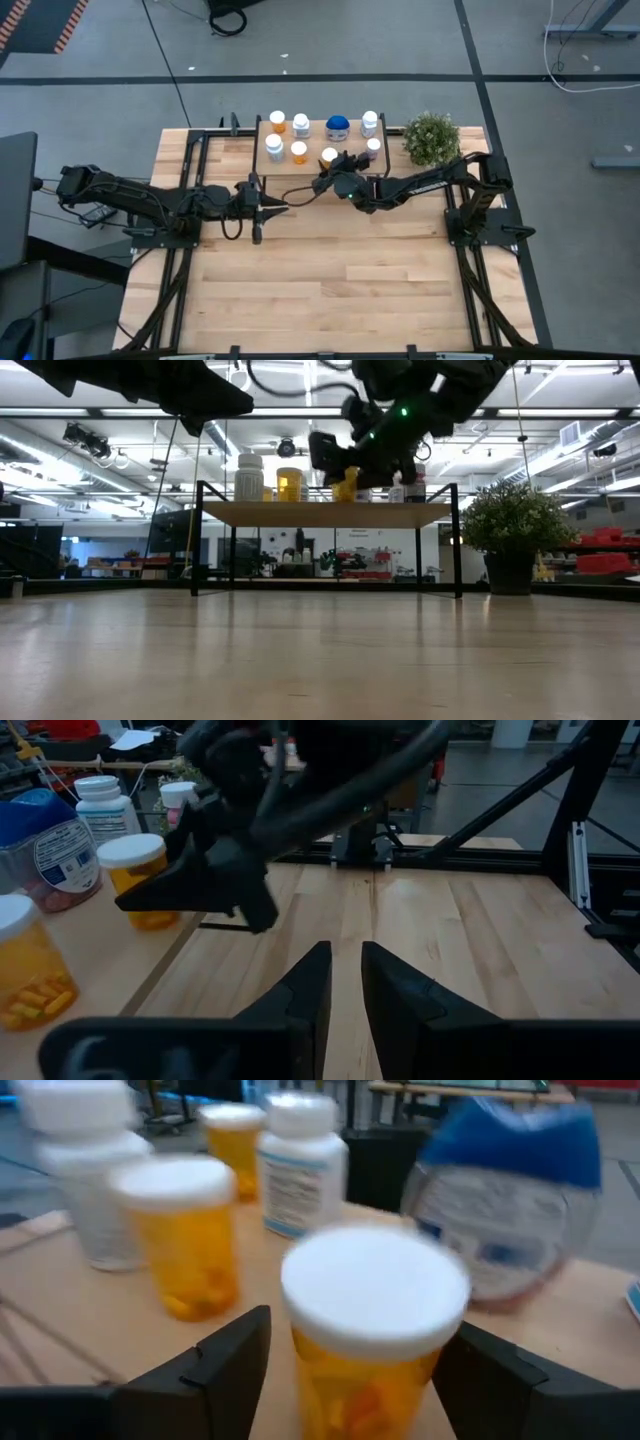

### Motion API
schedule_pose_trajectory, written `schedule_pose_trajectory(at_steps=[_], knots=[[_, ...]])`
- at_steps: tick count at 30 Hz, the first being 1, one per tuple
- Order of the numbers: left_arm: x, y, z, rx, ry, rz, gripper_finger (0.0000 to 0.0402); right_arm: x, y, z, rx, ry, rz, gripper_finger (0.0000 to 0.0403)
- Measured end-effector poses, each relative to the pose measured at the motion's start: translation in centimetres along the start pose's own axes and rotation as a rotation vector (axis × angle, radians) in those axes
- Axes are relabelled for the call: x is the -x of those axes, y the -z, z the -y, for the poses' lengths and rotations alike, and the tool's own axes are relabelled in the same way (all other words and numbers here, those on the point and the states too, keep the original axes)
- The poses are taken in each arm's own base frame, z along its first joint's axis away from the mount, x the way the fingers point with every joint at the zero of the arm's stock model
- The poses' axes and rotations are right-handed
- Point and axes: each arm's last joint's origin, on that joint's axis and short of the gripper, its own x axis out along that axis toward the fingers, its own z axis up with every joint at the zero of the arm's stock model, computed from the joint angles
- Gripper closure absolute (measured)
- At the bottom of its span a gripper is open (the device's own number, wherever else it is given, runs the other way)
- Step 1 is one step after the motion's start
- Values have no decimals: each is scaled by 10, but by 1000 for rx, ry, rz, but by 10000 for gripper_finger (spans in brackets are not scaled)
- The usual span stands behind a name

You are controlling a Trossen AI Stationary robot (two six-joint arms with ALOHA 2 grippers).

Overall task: Pick and place medicine bottles onto shelf by color
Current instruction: Put the yellow pill bottle on the shelf

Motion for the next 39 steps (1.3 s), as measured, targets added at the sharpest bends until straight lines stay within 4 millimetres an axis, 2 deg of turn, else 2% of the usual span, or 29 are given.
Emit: schedule_pose_trajectory(at_steps=[4,7,10,16,23,33,39], knots=[[0,0,0,1,0,0,336,13,-11,-15,50,-22,15,141],[0,0,0,16,0,1,340,26,-14,-23,138,44,9,141],[0,0,0,27,2,1,341,35,-13,-25,198,108,2,141],[0,0,1,27,3,2,338,44,-6,-24,176,114,-37,141],[0,0,1,26,3,2,346,43,-2,-21,142,107,-70,141],[0,0,0,25,3,-2,338,58,2,-34,111,-39,-123,141],[0,0,0,24,3,-3,343,47,-7,-37,96,-144,-133,141]])
